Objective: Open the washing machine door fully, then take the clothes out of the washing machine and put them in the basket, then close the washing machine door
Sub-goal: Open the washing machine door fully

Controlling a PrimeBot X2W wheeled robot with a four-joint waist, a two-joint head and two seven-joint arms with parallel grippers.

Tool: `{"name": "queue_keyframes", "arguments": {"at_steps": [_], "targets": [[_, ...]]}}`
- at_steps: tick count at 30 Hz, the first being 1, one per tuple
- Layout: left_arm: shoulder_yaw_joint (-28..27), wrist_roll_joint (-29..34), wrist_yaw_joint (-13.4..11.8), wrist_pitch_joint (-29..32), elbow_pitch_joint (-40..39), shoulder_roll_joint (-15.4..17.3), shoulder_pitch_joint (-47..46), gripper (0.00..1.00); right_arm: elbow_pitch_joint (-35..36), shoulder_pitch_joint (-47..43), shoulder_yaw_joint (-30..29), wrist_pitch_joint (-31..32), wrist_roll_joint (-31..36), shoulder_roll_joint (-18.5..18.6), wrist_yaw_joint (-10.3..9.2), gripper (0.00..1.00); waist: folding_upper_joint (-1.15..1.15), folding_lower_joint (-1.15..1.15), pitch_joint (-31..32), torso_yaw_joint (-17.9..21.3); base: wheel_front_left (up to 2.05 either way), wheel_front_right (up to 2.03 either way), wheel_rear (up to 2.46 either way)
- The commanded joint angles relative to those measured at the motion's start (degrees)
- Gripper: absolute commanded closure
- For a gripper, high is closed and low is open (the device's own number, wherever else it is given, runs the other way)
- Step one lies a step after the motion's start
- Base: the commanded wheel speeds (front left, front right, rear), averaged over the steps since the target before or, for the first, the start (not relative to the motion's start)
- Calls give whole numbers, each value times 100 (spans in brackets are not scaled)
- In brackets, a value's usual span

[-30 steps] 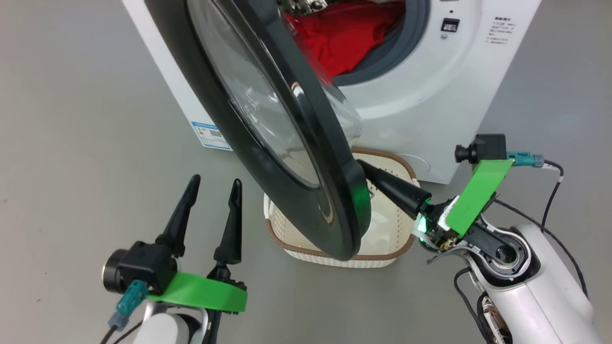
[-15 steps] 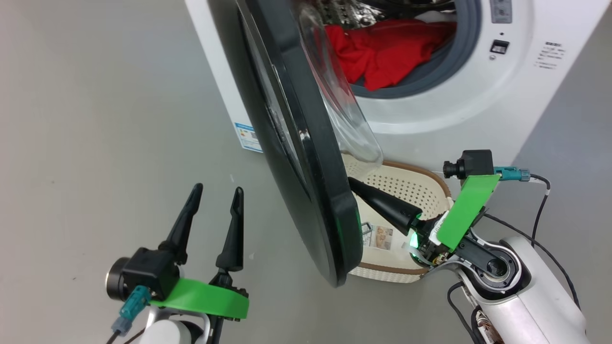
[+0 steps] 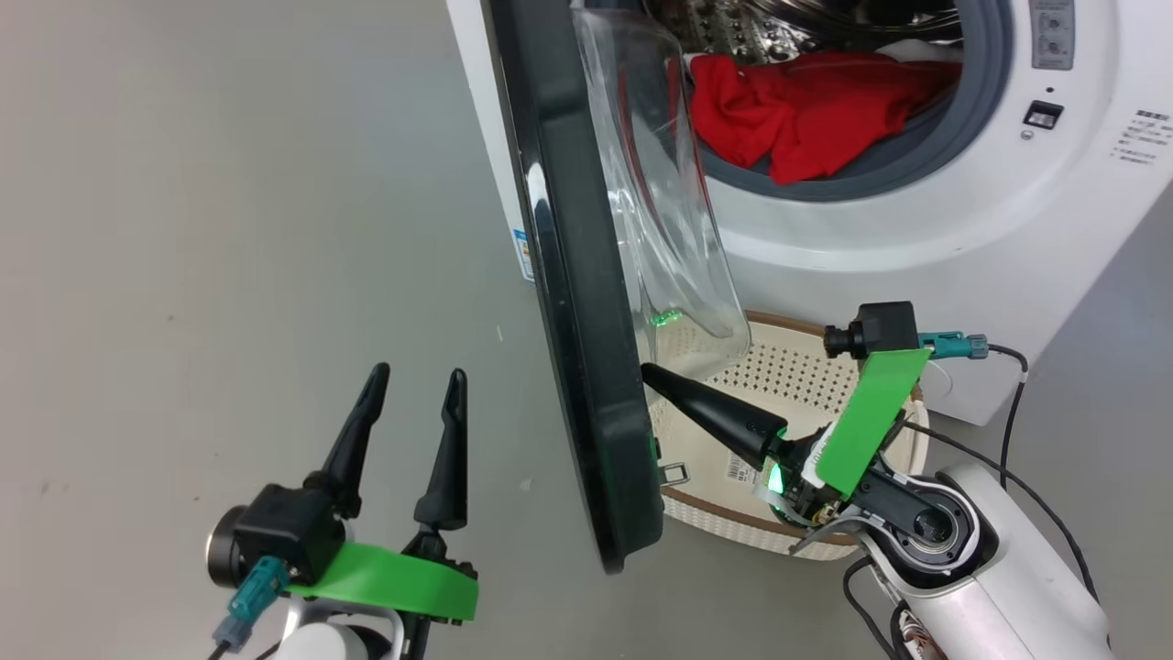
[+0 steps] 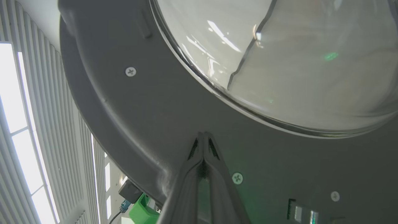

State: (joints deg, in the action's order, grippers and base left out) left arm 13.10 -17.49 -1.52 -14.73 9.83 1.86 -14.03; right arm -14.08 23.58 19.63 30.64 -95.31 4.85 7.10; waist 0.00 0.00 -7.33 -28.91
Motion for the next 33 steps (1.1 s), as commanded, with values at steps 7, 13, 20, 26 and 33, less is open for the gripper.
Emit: {"name": "queue_keyframes", "arguments": {"at_steps": [7,13,20,26,33], "targets": [[-146,-80,-42,-27,-190,101,-50,0,97,139,306,-67,-145,-45,39,100,0,0,-44,-200,0,0,0],[-162,-118,-70,-27,-231,101,-30,0,46,247,494,-115,-248,-14,39,100,0,0,-89,-269,0,0,0],[-209,-142,-101,-27,-319,101,12,0,-28,401,695,-188,-392,46,39,100,0,0,-151,-284,0,0,0],[-184,-180,-93,-27,-329,101,26,0,-69,462,770,-456,-412,230,39,100,0,0,-165,-276,0,0,0],[-172,-191,-12,-27,-258,101,-10,0,63,466,835,-1388,520,658,39,0,0,0,-153,-214,0,0,0]]}}
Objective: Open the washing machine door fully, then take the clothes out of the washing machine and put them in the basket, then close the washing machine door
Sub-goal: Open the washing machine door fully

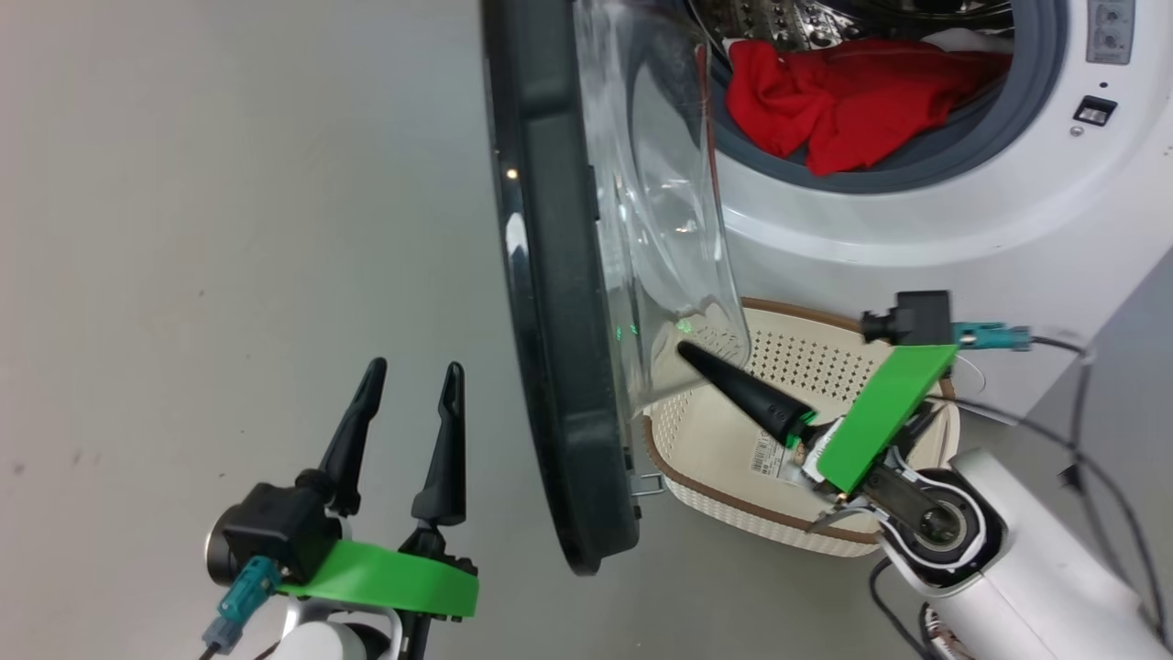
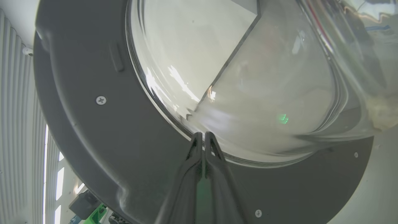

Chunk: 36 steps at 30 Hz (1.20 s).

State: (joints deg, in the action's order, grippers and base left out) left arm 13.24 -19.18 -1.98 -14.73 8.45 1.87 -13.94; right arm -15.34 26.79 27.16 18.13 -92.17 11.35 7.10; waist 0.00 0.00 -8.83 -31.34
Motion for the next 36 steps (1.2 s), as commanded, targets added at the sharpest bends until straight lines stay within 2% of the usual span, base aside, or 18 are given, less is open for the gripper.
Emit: {"name": "queue_keyframes", "arguments": {"at_steps": [1,7,8,12,19,26,30,36], "targets": [[-200,-22,41,-27,-122,100,-22,0,234,140,99,-298,427,60,39,0,0,0,-3,47,0,0,0],[-287,4,80,-27,-167,100,-1,0,342,-21,24,-1368,1999,276,39,0,0,0,61,109,0,0,0],[-287,4,80,-27,-167,100,-1,0,342,-21,24,-1368,1999,276,39,0,0,0,61,109,0,0,0],[-337,58,96,-27,-214,100,55,0,299,-203,-185,-2070,3370,333,39,0,0,0,129,127,0,0,0],[-378,142,111,-27,-296,100,138,0,236,-715,-1041,-2918,5589,-65,39,0,0,0,222,105,0,0,0],[-409,173,125,-27,-361,100,187,0,547,-1274,-2016,-3223,7544,-585,39,0,0,0,267,63,0,0,0],[-421,161,97,-27,-408,100,212,0,778,-1630,-2416,-3277,8101,-786,39,0,0,0,298,35,0,0,0],[-442,154,64,-27,-430,100,261,0,979,-2053,-2526,-3302,8254,-844,39,0,0,0,320,30,0,0,0]]}}
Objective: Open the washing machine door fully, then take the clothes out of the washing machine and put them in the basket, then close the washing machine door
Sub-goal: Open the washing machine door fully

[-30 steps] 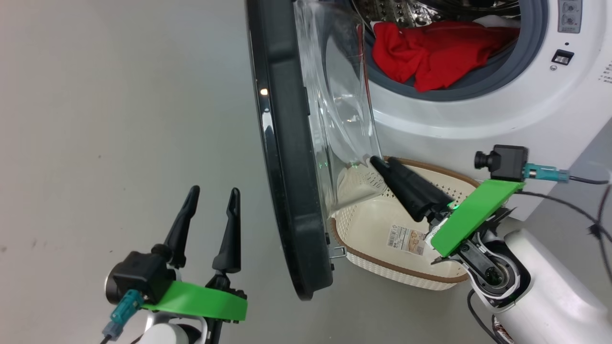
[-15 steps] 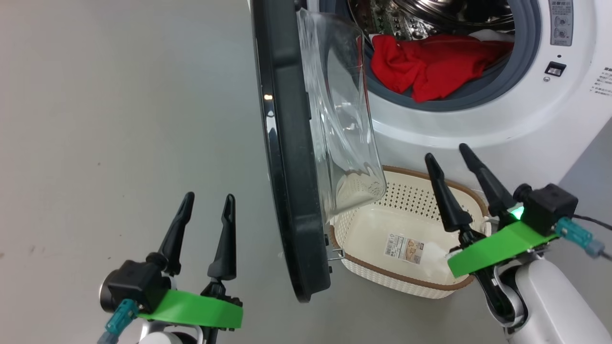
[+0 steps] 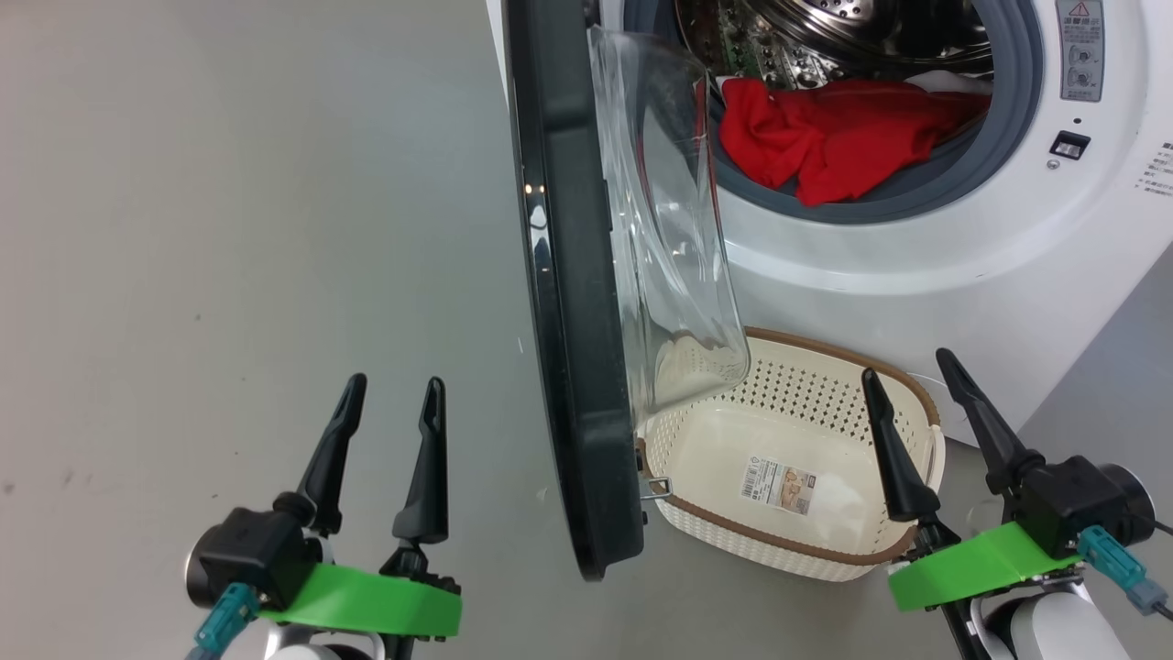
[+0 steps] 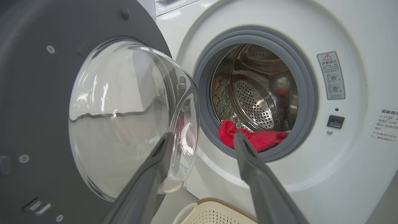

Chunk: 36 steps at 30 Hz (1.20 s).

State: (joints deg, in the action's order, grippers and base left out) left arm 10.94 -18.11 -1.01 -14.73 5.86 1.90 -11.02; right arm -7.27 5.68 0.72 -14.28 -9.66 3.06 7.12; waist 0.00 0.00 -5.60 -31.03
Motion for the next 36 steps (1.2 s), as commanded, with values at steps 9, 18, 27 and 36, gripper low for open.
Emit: {"name": "queue_keyframes", "arguments": {"at_steps": [9,18,27,36], "targets": [[-215,24,-86,-27,-184,98,-30,0,279,-186,105,-70,-64,-17,36,0,0,0,-37,19,0,0,0],[-231,43,-160,-27,-366,98,-91,100,235,-185,130,-71,-156,-18,36,0,0,0,3,47,0,0,0],[-281,212,-156,-27,-1252,98,-336,100,214,-195,93,-72,-257,-18,36,0,0,0,118,93,0,0,0],[283,151,-72,-27,-2004,98,-463,100,199,-222,93,-72,-333,-18,36,0,0,0,225,174,0,0,0]]}}
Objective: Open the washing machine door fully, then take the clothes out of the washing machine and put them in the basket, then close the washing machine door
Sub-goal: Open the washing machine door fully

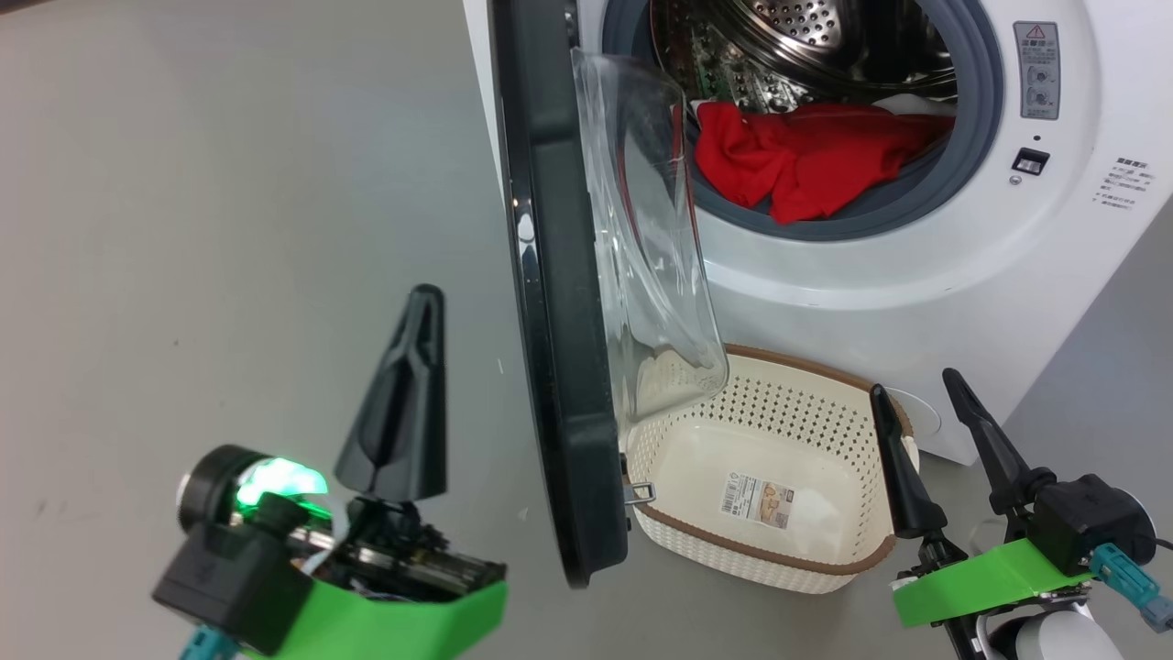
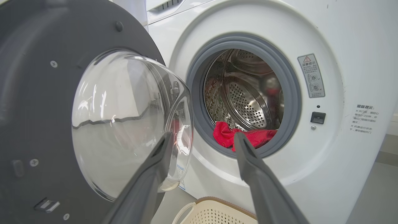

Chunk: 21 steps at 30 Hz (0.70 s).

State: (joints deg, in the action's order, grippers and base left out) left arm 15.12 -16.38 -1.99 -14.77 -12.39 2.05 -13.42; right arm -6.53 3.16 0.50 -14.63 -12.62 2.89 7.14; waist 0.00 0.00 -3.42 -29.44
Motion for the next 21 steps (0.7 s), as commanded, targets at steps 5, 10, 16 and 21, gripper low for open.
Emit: {"name": "queue_keyframes", "arguments": {"at_steps": [5,10,16,21], "targets": [[338,-76,95,-23,-381,83,-255,100,139,29,115,-37,-55,-1,35,0,0,0,-5,64,0,0,0],[837,-119,277,127,-458,83,-292,100,145,30,119,-37,-59,-2,35,0,0,0,-16,91,0,0,0],[1306,-303,515,610,-85,88,-286,100,126,33,133,-37,-82,-2,35,0,0,0,-25,116,0,0,0],[1396,-629,526,901,448,87,-248,100,104,54,180,-37,-122,-2,35,0,0,0,-36,162,0,0,0]]}}
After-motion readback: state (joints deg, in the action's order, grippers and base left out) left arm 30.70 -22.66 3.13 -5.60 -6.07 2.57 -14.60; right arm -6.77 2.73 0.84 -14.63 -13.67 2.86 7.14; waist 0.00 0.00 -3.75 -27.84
